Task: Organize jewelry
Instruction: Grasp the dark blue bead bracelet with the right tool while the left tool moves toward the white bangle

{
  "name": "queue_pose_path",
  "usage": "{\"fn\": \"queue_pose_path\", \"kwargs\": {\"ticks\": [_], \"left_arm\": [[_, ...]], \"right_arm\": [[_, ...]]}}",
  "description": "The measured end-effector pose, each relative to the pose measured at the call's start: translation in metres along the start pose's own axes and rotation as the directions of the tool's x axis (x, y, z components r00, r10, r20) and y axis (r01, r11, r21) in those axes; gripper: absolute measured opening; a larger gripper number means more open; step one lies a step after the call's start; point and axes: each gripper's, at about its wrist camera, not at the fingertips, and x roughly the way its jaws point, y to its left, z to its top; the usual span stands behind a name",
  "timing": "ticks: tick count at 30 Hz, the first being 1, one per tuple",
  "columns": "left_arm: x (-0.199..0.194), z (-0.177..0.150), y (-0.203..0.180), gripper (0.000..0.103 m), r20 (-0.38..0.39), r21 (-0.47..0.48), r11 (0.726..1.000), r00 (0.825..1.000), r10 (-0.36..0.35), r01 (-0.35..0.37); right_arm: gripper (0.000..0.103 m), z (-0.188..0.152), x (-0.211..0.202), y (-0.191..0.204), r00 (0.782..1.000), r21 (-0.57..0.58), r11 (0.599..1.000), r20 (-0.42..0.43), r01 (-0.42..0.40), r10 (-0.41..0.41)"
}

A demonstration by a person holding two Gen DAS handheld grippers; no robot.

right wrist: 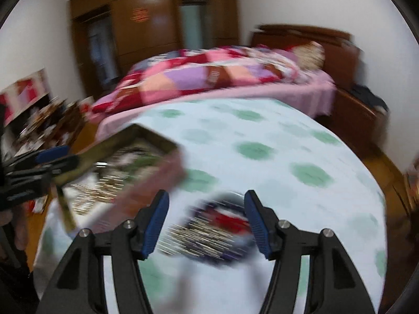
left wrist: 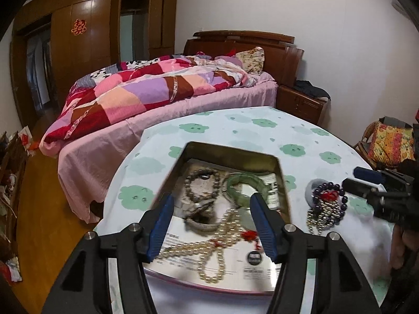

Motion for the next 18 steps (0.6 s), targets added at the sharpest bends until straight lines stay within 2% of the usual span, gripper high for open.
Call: {"fn": "queue_pose_path", "kwargs": {"ticks": [2, 5, 9, 14, 18], "left_arm": [[-0.002, -0.001, -0.010, 0.061, 0.005, 0.018, 1.000, 1.000, -0.001, 0.001], [-0.003, -0.003, -0.023, 0.061, 0.002, 0.035, 0.999, 1.000, -0.016, 0.016], [0.001, -0.007, -0.042, 0.061, -0.026, 0.071, 0.996, 0.998, -0.050, 0.052], [0.009, -0.007, -0.062, 0.061, -0.056, 0.111, 0.991, 0.996, -0.062, 0.068], [0.017, -0.006, -0.075, 0.061, -0.077, 0.130, 0.987, 0.994, -0.080, 0.090]], "right_arm": [[0.051, -0.008, -0.003, -0.025, 0.999, 0.055, 0.998, -0.015, 0.043, -0.043], [0.044, -0.016, 0.000, -0.049, 0.997, 0.121, 0.990, -0.052, 0.068, -0.062], [0.043, -0.016, 0.005, -0.050, 0.998, 0.146, 0.988, -0.063, 0.039, -0.030], [0.043, -0.014, 0.017, -0.036, 0.996, 0.097, 0.995, -0.090, 0.000, 0.009], [0.043, -0.017, 0.024, -0.038, 0.992, 0.084, 0.996, -0.128, 0.000, 0.011]]}}
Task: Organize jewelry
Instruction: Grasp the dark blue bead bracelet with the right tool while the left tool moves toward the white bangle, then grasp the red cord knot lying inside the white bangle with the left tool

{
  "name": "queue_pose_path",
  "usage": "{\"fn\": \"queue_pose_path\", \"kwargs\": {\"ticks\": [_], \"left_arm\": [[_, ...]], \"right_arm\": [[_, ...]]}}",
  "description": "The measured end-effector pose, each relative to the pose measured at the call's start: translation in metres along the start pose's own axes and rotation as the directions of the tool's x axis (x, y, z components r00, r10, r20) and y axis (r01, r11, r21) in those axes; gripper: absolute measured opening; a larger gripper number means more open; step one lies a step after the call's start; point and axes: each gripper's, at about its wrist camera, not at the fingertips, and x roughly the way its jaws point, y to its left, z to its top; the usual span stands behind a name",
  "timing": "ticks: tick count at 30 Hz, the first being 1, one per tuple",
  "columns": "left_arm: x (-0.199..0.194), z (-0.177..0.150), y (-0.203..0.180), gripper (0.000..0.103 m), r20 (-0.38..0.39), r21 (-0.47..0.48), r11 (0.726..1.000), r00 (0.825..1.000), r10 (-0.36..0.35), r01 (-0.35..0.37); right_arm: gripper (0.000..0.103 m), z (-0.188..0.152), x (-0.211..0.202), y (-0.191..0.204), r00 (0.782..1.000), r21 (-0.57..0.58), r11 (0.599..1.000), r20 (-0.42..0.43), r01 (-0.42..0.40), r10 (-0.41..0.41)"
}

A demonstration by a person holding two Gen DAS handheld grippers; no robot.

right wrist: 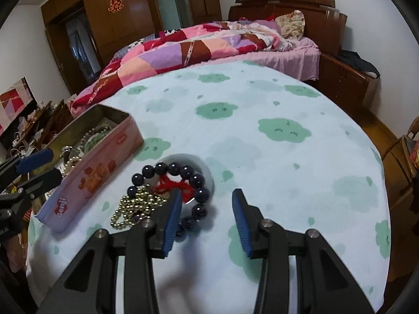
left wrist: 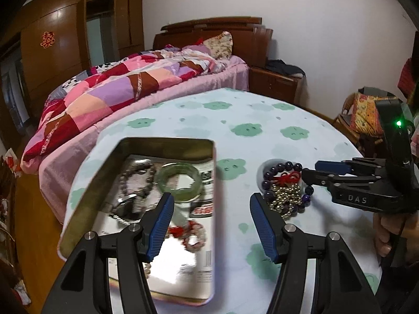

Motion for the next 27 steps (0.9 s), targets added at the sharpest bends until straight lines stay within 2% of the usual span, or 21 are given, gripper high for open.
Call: {"fn": "queue_pose_path", "kwargs": {"ticks": [1, 2, 4, 8, 15, 20, 27], "left_arm": [[0.001, 0.001, -0.003, 0.061, 0.002, 0.007, 1.000, 1.000, -0.007, 0.007], [0.002, 0.001, -0.007, 0.061, 0.004, 0.015, 1.000, 1.000, -0.020, 0.019], [0.004, 0.000, -0.010, 0.061, -0.005, 0.018, 1.000, 1.000, -0.021, 0.021], [0.006, -0.002, -0.013, 0.061, -0.012, 0.020, 1.000, 1.000, -0.023, 0.023], [0.005, 0.000, -0.020, 0.061, -0.010, 0.038, 0.999, 1.000, -0.012, 0.013], [0.010, 0.001, -0.036, 0.061, -0.018, 0.084, 0.996, 1.000, -0.024, 0.025], [0.022, -0.001, -0.055, 0.061, -0.048, 0.137, 0.990, 0.998, -0.038, 0.044]], "right_arm": [[0.033, -0.001, 0.002, -0.002, 1.000, 0.004, 1.000, -0.007, -0.007, 0.007], [0.018, -0.002, 0.005, -0.003, 0.999, 0.010, 0.999, -0.024, -0.030, 0.031], [0.017, -0.003, 0.006, -0.002, 0.998, 0.009, 0.998, -0.026, -0.064, 0.064], [0.016, -0.006, 0.001, 0.001, 0.997, -0.003, 0.997, -0.006, -0.078, 0.078], [0.016, -0.009, -0.035, 0.000, 0.985, 0.020, 0.996, 0.147, -0.091, 0.087], [0.016, -0.004, -0.056, -0.016, 0.976, 0.070, 0.992, 0.200, -0.101, 0.086], [0.016, -0.001, -0.065, -0.042, 0.966, 0.178, 0.967, 0.218, -0.183, 0.143]]}}
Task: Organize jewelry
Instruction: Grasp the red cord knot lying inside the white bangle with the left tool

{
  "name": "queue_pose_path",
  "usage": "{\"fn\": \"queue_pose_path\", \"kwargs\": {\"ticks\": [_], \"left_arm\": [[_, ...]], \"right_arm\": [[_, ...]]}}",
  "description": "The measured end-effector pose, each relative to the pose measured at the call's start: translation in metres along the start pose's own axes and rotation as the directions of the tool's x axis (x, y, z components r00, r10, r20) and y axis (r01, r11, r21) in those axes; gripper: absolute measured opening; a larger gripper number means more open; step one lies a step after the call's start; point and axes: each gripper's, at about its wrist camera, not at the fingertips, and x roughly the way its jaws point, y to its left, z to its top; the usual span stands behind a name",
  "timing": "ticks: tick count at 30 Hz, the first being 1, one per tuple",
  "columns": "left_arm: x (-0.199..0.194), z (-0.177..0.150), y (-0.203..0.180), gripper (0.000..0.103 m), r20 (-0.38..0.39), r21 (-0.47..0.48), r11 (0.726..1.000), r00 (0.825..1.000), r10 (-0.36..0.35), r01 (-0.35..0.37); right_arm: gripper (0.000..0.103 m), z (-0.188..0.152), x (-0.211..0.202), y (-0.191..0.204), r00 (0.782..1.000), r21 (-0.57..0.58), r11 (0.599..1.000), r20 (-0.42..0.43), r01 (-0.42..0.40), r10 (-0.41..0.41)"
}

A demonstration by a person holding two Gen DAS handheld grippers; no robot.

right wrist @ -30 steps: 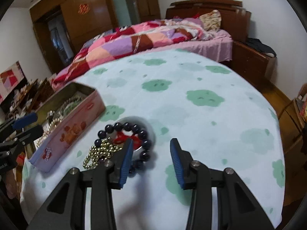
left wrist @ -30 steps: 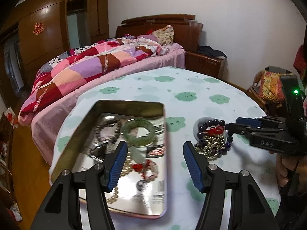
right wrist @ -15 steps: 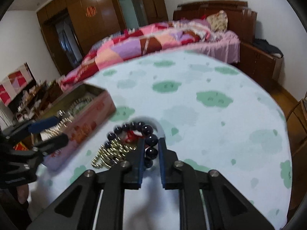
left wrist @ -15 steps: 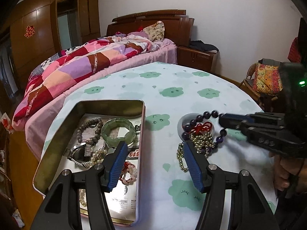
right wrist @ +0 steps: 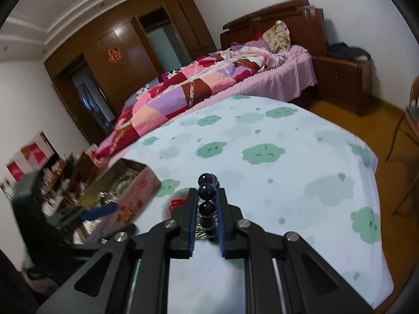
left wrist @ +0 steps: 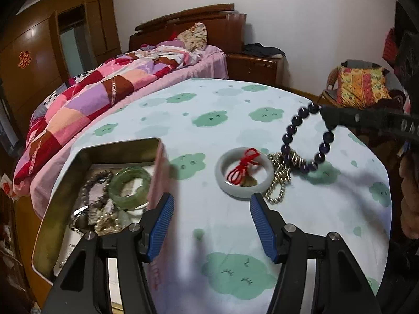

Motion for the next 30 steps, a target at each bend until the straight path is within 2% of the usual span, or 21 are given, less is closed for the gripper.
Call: {"fn": "queue_pose_path", "kwargs": {"ticks": [4, 7, 12, 17, 21, 22, 24, 25, 26, 30], "left_arm": [[0.005, 0.000, -0.005, 0.061, -0.010, 0.011, 1.000, 1.000, -0.011, 0.011], [0.010, 0.000, -0.004, 0.061, -0.027, -0.006, 1.000, 0.999, -0.018, 0.018], [0.010, 0.006, -0.004, 0.061, -0.010, -0.010, 1.000, 1.000, -0.021, 0.020], [0.022, 0.024, -0.010, 0.061, 0.008, 0.001, 0.999, 0.999, -0.036, 0.036], [0.040, 0.031, -0.020, 0.060, -0.011, 0.014, 0.996, 0.997, -0.083, 0.083], [0.045, 0.032, -0.022, 0.056, -0.020, 0.022, 0.996, 0.996, -0.086, 0.087], [0.059, 0.031, -0.025, 0.033, -0.059, 0.026, 0.994, 0.993, -0.103, 0.104], [0.065, 0.030, -0.025, 0.014, -0.093, 0.020, 0.993, 0.989, -0.115, 0.117], [0.066, 0.030, -0.023, 0.006, -0.101, 0.013, 0.991, 0.986, -0.131, 0.133], [0.046, 0.032, -0.020, 0.004, -0.038, 0.015, 0.990, 0.990, -0.137, 0.137]], "right_arm": [[0.016, 0.009, -0.014, 0.000, 0.999, 0.021, 0.999, 0.030, -0.027, 0.026], [0.016, 0.015, -0.022, 0.009, 0.998, -0.011, 1.000, 0.058, -0.022, 0.023], [0.016, 0.010, -0.013, 0.007, 0.997, -0.031, 0.998, 0.057, 0.052, -0.051], [0.016, 0.005, -0.002, -0.001, 0.996, -0.029, 0.996, 0.034, 0.080, -0.079], [0.016, 0.004, -0.006, -0.002, 0.995, -0.040, 0.995, 0.044, 0.096, -0.094], [0.016, 0.005, -0.007, -0.002, 0.994, -0.041, 0.995, 0.046, 0.096, -0.094], [0.016, 0.004, -0.008, -0.001, 0.994, -0.046, 0.994, 0.048, 0.099, -0.097], [0.016, 0.004, -0.009, 0.000, 0.994, -0.052, 0.994, 0.049, 0.101, -0.098], [0.016, 0.004, -0.009, 0.001, 0.994, -0.054, 0.994, 0.050, 0.098, -0.096], [0.016, 0.006, -0.013, 0.007, 0.993, -0.073, 0.992, 0.063, 0.101, -0.096]]}}
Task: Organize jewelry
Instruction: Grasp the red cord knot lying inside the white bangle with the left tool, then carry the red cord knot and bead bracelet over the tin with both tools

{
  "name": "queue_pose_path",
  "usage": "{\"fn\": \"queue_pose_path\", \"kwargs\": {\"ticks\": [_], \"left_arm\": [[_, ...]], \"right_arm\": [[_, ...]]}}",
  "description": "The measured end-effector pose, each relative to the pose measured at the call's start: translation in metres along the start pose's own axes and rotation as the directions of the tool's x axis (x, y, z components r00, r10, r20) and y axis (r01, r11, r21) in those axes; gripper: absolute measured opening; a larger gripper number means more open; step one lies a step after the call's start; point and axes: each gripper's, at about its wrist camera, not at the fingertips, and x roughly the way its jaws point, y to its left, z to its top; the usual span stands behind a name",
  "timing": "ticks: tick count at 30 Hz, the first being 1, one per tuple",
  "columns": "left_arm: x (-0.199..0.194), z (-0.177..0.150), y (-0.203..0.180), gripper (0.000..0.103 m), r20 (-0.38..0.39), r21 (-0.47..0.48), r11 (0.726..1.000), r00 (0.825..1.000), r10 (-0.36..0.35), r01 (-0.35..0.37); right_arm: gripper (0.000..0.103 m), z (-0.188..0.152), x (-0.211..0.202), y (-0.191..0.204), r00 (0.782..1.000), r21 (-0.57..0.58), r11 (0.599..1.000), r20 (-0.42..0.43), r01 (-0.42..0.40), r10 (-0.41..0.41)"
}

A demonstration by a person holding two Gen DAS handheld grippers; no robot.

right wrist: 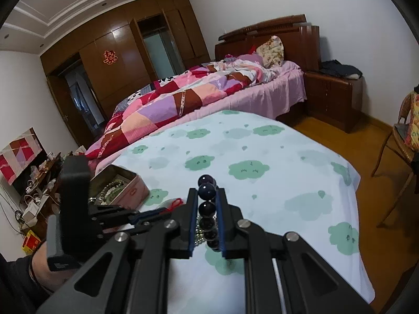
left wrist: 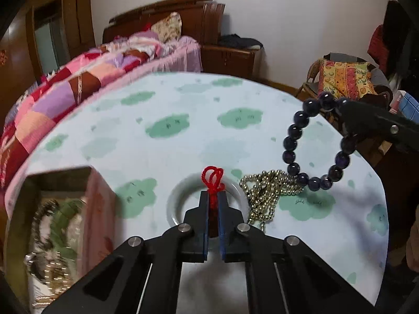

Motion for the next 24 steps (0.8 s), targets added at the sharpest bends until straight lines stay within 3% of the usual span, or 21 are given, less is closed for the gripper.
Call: {"fn": "queue_pose_path", "kwargs": {"ticks": [11, 24], "left_arm": [[-0.060, 0.008, 0.021, 0.004, 0.117, -0.078, 0.997, 0.993, -0.002, 0.012], [-0.095, 0.003, 0.048, 0.004, 0.187, -0.129, 0.990, 0.980, 0.074, -0.050]], "right_arm": [[0.016, 0.005, -0.006, 0.015, 1.000, -0.020, 1.000, 0.019, -0.021, 0.022], [0.016, 0.016, -0.001, 0.058, 0.995, -0.087, 0.991, 0.016, -0.101, 0.103]]}}
